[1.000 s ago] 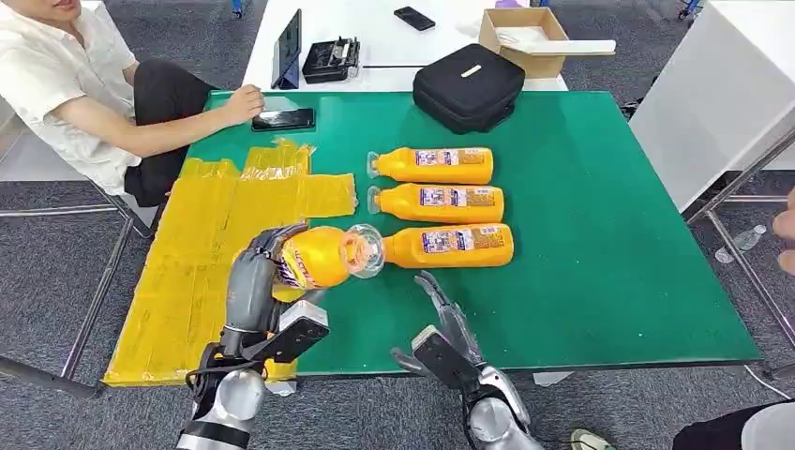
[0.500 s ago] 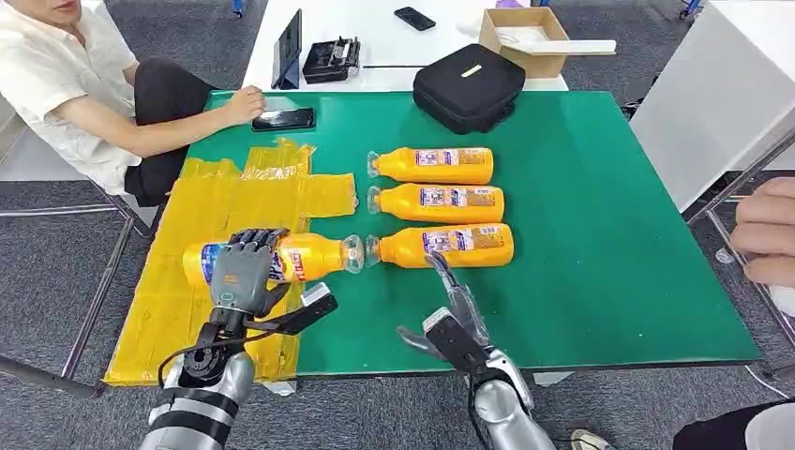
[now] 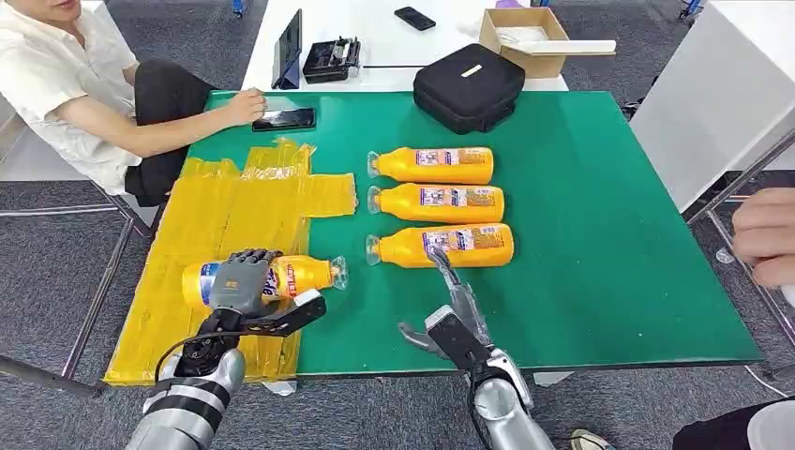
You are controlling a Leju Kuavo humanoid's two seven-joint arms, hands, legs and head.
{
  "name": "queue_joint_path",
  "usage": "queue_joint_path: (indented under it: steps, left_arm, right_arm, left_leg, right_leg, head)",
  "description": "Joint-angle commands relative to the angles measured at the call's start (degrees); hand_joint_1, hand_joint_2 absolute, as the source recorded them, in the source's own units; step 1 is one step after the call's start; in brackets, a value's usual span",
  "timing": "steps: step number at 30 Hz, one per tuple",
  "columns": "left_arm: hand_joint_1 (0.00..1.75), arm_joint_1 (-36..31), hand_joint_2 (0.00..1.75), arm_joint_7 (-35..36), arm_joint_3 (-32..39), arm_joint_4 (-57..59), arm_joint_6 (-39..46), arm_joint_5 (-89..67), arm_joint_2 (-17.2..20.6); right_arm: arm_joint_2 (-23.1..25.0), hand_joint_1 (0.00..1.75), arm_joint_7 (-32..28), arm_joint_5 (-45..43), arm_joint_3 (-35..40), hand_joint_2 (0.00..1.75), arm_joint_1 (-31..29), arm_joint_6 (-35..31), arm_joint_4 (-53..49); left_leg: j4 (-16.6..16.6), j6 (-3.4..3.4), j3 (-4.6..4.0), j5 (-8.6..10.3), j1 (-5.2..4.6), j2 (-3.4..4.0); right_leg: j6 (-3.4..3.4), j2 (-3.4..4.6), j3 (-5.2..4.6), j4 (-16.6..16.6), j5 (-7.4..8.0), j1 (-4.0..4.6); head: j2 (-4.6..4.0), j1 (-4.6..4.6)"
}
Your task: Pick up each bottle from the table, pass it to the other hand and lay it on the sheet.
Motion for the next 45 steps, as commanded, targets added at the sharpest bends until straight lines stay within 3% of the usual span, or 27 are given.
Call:
queue_joint_path:
  steps: [1,5,6,7,8,9,21,45]
  left_arm:
    - [1.75,-2.88,1.75,0.21,1.86,6.47,-1.27,0.34,0.63]
    - [1.75,-3.67,1.75,1.12,2.76,7.63,-3.20,0.54,-0.40]
    - [1.62,-3.86,1.75,1.29,2.47,8.03,-3.59,0.04,-0.51]
    - [0.93,-4.39,1.75,1.37,2.16,9.38,-5.06,-0.51,-0.43]
    - [0.07,-4.79,1.75,1.93,2.31,10.50,-5.79,-0.74,-0.52]
    - [0.00,-5.39,1.75,1.97,1.91,11.96,-7.12,-1.33,-0.33]
    - [0.00,-10.11,1.75,-1.32,0.92,24.62,-18.87,1.19,2.86]
    - [0.00,-8.66,1.75,-1.69,-1.51,23.59,-18.04,2.28,2.57]
  right_arm:
    - [0.38,0.00,-0.15,0.00,-1.54,1.75,-2.46,-0.01,4.09]
    - [0.86,0.00,-0.33,0.07,-1.30,1.75,-2.75,0.14,5.58]
    - [0.87,0.00,-0.39,0.10,-1.21,1.75,-2.84,0.18,5.83]
    - [0.82,0.00,-0.62,0.14,-1.09,1.75,-3.16,0.25,6.50]
    - [0.86,0.00,-0.76,0.10,-1.22,1.75,-3.48,0.22,7.11]
    - [0.86,0.00,-0.91,0.08,-1.34,1.75,-3.81,0.20,7.67]
    - [0.32,0.00,-3.36,-1.30,-0.79,1.75,-8.63,0.63,14.40]
    - [0.11,0.00,-3.78,-1.52,-0.35,1.75,-8.71,0.59,15.34]
  left_leg:
    - [-0.04,-0.01,0.20,-0.03,0.02,0.11]
    - [-0.04,-0.01,0.28,-0.06,0.04,0.12]
    - [-0.04,-0.01,0.20,-0.02,0.03,0.08]
    - [-0.06,-0.01,0.32,-0.06,0.04,0.12]
    - [-0.06,-0.01,0.26,-0.03,0.04,0.09]
    - [-0.06,-0.01,0.30,-0.04,0.04,0.12]
    - [-0.15,-0.01,0.69,0.05,0.00,-0.10]
    - [-0.14,-0.01,1.19,0.02,-0.04,-0.23]
  right_leg:
    - [-0.20,0.01,0.19,-0.05,-0.02,0.06]
    - [-0.24,0.00,0.29,-0.06,-0.04,0.09]
    - [-0.19,0.00,0.21,-0.05,-0.02,0.07]
    - [-0.27,0.00,0.33,-0.07,-0.04,0.09]
    - [-0.22,-0.01,0.28,-0.07,-0.02,0.08]
    - [-0.25,0.01,0.30,-0.07,-0.03,0.09]
    - [-0.22,-0.14,0.78,-0.15,0.08,0.04]
    - [-0.15,-0.20,1.27,-0.10,0.01,-0.01]
  head:
    - [0.00,0.00]
    - [0.00,0.00]
    - [0.00,0.00]
    - [0.00,0.00]
    - [0.00,0.00]
    - [0.00,0.00]
    - [0.00,0.00]
    - [0.00,0.00]
